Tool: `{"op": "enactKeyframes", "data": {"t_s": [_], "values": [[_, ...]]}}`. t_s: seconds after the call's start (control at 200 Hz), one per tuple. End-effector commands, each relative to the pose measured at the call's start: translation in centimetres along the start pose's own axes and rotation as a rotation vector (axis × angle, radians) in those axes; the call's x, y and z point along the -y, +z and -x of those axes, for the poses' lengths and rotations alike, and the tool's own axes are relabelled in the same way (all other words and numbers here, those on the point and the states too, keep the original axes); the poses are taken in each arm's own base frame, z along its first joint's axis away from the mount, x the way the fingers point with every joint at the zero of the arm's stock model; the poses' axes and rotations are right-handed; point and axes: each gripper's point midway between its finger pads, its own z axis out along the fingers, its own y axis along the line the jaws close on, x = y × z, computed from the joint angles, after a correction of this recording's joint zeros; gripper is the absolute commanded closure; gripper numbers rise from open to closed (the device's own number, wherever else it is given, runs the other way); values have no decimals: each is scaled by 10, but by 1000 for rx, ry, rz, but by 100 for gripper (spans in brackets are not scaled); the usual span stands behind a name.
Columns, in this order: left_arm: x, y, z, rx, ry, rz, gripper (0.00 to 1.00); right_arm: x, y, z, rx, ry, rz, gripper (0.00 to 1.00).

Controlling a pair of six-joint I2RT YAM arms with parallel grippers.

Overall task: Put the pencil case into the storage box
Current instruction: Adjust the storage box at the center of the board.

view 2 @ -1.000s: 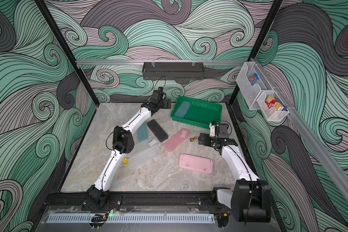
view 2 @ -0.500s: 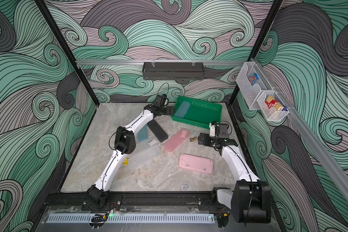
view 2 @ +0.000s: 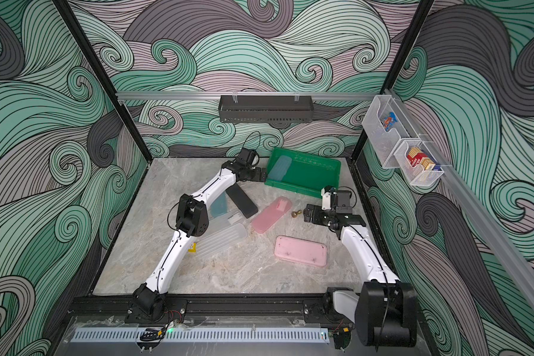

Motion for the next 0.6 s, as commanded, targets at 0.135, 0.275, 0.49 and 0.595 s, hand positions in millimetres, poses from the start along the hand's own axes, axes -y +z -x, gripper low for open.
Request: {"op": "enactKeyframes", "data": {"t_s": [0.135, 0.275, 0.49, 0.595], "values": [[-1, -7, -35, -135, 45, 6, 1, -5, -6, 2, 23, 6, 29, 1], [-2, -13, -46, -183, 44, 5, 2, -6, -8, 1, 25, 11, 35, 1], [-5, -28, -63, -228, 51, 10, 2, -6, -7, -1, 21, 13, 37, 1], [-9, -33, -72, -245, 46, 17, 2, -6, -8, 0, 25, 17, 38, 1]]}}
